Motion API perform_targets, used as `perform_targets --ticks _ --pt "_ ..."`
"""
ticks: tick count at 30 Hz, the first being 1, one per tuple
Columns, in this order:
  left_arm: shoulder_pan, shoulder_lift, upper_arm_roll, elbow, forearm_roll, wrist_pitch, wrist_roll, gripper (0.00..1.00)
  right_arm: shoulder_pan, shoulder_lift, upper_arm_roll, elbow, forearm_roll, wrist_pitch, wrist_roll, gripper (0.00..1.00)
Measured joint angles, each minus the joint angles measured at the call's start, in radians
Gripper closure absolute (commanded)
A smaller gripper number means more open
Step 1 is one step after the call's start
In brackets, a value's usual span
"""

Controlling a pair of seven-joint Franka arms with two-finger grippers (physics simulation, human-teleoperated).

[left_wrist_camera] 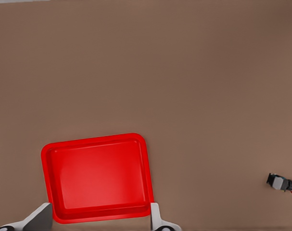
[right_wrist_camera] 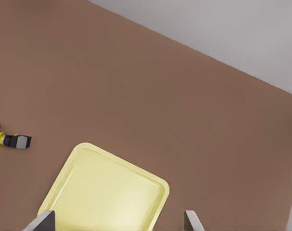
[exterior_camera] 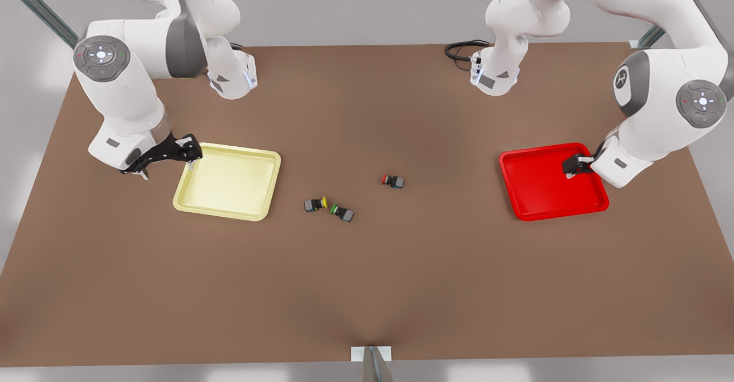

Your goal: Place the switches on the corresponding trays according to their colors

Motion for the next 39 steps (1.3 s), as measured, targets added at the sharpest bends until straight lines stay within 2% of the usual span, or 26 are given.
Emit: perform_targets --ticks 2,5,7,8,10,14,17,21,24,27,30,32,39 --pt "-0.017 0.014 0.001 0.0 0.002 -0.012 -0.001 0.0 -0.012 0.032 0.017 -0.001 0.005 0.003 -0.002 0.0" --pt "-0.013 0.046 0.003 -0.001 0.009 -0.002 0.003 0.0 0.015 0.236 0.195 0.001 0.022 0.145 -0.277 0.0" --pt "-0.042 0.083 0.0 0.0 0.01 0.003 -0.004 0.0 0.046 0.316 0.246 -0.023 0.046 0.299 -0.486 0.0" --pt "-0.095 0.117 0.001 0.009 0.011 0.007 -0.013 0.0 0.049 0.332 0.25 -0.093 0.05 0.426 -0.572 0.0" --pt "-0.163 0.17 -0.003 0.023 0.01 0.047 -0.09 0.0 0.067 0.371 0.25 -0.129 0.051 0.533 -0.691 0.0" --pt "-0.26 0.306 -0.005 0.025 0.009 0.192 -0.198 0.0 0.083 0.435 0.25 -0.132 0.052 0.569 -0.853 0.0" --pt "-0.3 0.392 -0.006 0.032 0.006 0.251 -0.234 0.0 0.083 0.415 0.25 -0.197 0.052 0.566 -0.959 0.0" --pt "-0.386 0.366 -0.014 0.038 0.004 0.225 -0.415 0.0 0.075 0.386 0.25 -0.33 0.051 0.632 -0.996 0.0" --pt "-0.39 0.287 -0.134 0.03 0.002 0.078 -0.576 0.0 0.083 0.404 0.25 -0.393 0.049 0.731 -0.983 0.0" --pt "-0.389 0.277 -0.257 0.029 0.001 0.014 -0.804 0.0 0.094 0.403 0.246 -0.485 0.049 0.827 -0.927 0.0" --pt "-0.389 0.288 -0.277 0.034 -0.002 0.017 -0.876 0.0 0.093 0.408 0.239 -0.523 0.048 0.882 -0.927 0.0" --pt "-0.409 0.307 -0.278 0.03 -0.017 0.035 -0.882 0.0 0.093 0.414 0.238 -0.559 0.047 0.932 -0.927 0.0" --pt "-0.477 0.347 -0.274 -0.136 -0.055 0.323 -0.942 0.0 0.093 0.452 0.213 -0.563 0.044 0.965 -0.927 0.0"
